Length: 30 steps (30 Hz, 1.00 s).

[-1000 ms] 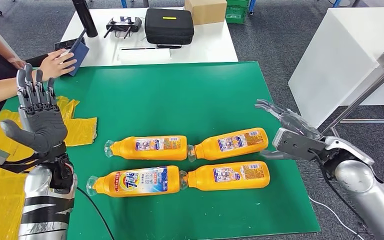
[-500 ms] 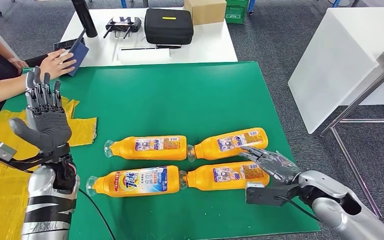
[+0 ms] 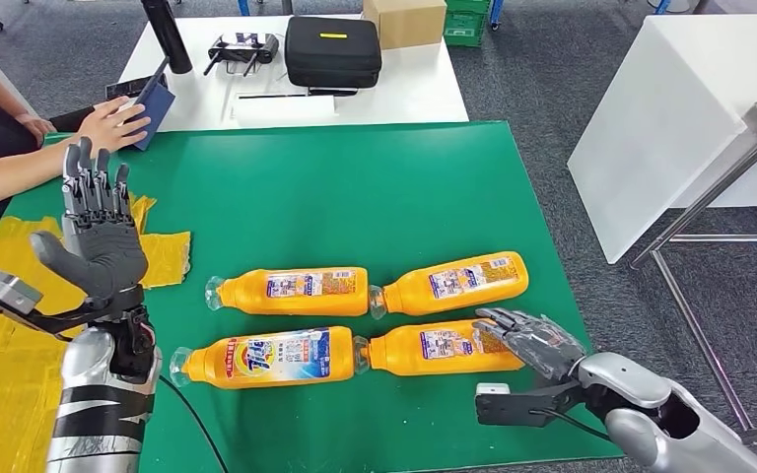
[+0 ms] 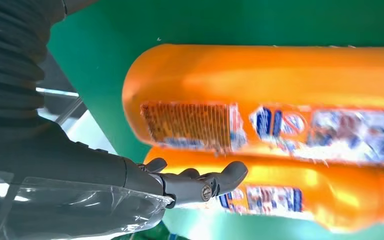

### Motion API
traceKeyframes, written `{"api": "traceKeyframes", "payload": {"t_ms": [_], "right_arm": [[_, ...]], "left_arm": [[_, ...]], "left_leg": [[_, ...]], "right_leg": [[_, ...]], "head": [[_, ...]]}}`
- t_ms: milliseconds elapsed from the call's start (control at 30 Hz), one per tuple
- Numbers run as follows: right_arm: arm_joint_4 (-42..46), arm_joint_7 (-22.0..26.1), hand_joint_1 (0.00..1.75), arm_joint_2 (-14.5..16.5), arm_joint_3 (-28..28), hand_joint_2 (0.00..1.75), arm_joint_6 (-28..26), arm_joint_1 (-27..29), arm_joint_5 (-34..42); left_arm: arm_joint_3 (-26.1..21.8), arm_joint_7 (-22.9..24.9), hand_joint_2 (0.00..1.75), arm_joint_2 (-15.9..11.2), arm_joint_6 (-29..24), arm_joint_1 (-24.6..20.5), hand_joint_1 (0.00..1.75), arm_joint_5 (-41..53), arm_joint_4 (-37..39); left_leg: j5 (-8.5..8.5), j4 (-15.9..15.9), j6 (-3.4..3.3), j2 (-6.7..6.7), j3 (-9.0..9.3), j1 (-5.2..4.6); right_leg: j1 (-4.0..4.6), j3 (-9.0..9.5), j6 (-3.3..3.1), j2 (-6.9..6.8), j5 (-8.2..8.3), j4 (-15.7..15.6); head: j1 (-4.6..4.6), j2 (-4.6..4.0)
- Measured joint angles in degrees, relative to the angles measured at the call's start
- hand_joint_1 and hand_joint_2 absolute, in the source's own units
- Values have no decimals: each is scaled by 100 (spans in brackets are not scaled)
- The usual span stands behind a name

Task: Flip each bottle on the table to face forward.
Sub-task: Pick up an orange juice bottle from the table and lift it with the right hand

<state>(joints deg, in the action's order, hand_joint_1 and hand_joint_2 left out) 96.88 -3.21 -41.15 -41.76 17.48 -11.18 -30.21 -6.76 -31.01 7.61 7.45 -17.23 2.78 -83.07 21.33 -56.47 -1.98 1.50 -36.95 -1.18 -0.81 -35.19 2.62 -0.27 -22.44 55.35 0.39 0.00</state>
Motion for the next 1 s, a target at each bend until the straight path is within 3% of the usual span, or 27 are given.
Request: {"api": "traceKeyframes", "payload": {"t_ms": [333, 500, 700, 833, 1000], "right_arm": [[-649, -77, 0, 419, -241, 175, -289, -137, -771], [-1503, -122, 0, 1117, -363, 175, -772, -251, -1923], [-2062, -107, 0, 1623, -411, 175, -893, -377, -2101], [-2505, -2, 173, 1994, -437, 175, -877, -516, -2266], [-3073, 263, 175, 2275, -606, 175, -825, -737, -2193]], "left_arm": [[0, 72, 0, 23, 27, -12, 0, -16, 28], [1, 176, 0, 62, 119, -28, 0, -119, 64], [5, 186, 0, 86, 129, -61, 0, -121, 76], [6, 205, 0, 90, 129, -94, 0, -126, 106], [17, 221, 0, 105, 129, -209, 0, -127, 226]], "left_leg": [[0, 0, 1, -6, 1, 2], [4, 0, 5, -27, 14, 8], [19, 2, 20, -59, 63, 15], [64, 5, 32, -127, 122, 31], [112, 9, 21, -178, 228, 34]], "right_leg": [[1, 0, 0, 2, 0, 0], [6, 4, -2, 17, 0, 0], [13, 33, -24, 48, -9, -5], [27, 62, -47, 121, -25, -16], [37, 114, -55, 174, -73, -24]], "head": [[2, 0], [3, 0], [4, 0], [5, 0], [3, 0]]}}
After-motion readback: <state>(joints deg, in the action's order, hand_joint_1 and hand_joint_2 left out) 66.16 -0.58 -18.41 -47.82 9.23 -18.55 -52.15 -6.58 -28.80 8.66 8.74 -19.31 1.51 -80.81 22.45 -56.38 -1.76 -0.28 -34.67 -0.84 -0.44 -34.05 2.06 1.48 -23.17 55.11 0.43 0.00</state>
